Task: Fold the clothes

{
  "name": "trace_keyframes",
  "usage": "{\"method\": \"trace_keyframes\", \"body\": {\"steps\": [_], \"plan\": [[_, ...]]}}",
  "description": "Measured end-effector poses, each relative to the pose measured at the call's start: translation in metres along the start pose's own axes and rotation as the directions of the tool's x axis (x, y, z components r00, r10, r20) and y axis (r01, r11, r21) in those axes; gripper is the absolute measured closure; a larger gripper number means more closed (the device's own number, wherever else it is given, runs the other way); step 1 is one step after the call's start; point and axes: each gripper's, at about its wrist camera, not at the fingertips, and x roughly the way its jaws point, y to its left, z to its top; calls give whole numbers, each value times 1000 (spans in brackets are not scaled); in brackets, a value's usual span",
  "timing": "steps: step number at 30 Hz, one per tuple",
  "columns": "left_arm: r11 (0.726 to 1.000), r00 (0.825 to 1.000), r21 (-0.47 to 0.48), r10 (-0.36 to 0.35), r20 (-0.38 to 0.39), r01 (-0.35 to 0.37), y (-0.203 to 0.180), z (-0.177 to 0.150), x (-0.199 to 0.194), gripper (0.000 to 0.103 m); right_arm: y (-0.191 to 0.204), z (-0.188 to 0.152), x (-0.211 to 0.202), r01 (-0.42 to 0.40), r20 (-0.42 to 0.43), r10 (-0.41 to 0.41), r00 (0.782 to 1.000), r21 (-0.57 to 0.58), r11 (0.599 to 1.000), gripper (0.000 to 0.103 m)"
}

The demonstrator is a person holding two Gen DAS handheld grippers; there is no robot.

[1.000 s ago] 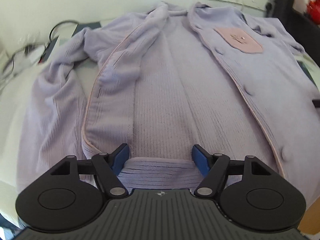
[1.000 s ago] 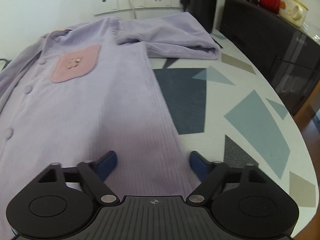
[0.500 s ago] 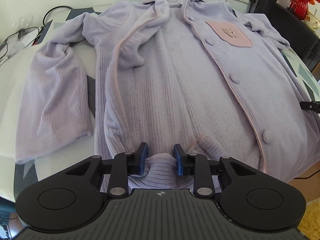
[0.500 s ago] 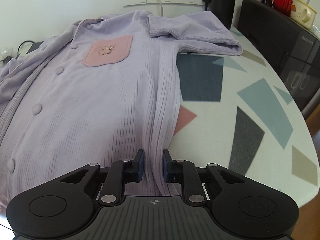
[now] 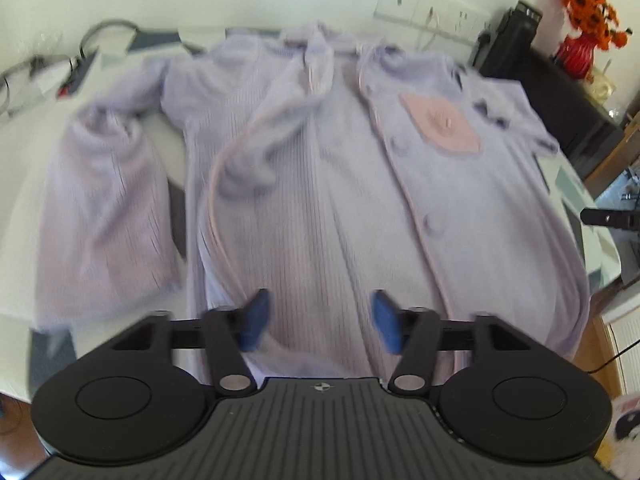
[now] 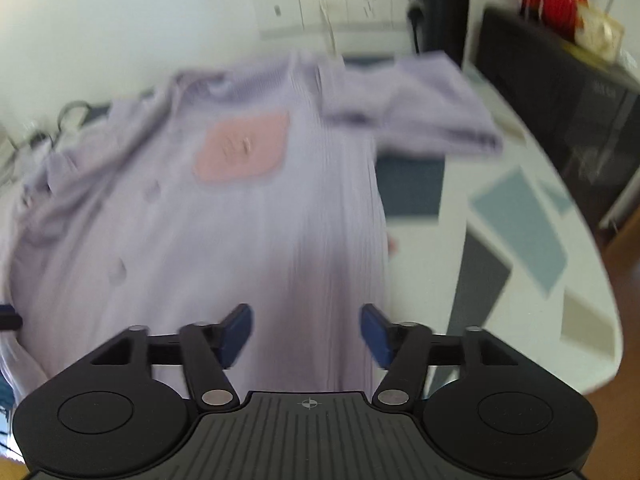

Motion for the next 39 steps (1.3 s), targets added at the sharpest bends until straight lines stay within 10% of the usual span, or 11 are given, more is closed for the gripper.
{"method": "trace_keyframes", "body": {"steps": [8,15,18,26,31,39], "plan": [[994,951,0,105,291,-110,-3,87,-72,4,-12,132,-65,67,246,-80,966,60,996,1],[981,854,-13,176,490,-195,-19,156,-99,0,-21,209,-123,119,493,-167,854,129,985,1],[985,880,9,148,451,-170,-23,166,-70,0,-29,221,-111,148,493,-200,847,142,979,1],[997,957,8,66,283,-71,-40,180,34,1,-74,218,24,-2,222,-20,975,95,995,3],[999,986,-45,4,169,4,-69,249,101,26,-99,239,121,47,158,-44,986,-14,999,39],[990,995,110,-80,-54,85,-132,342,239,35,-95,246,221,12,140,27,990,-271,962,27]]}}
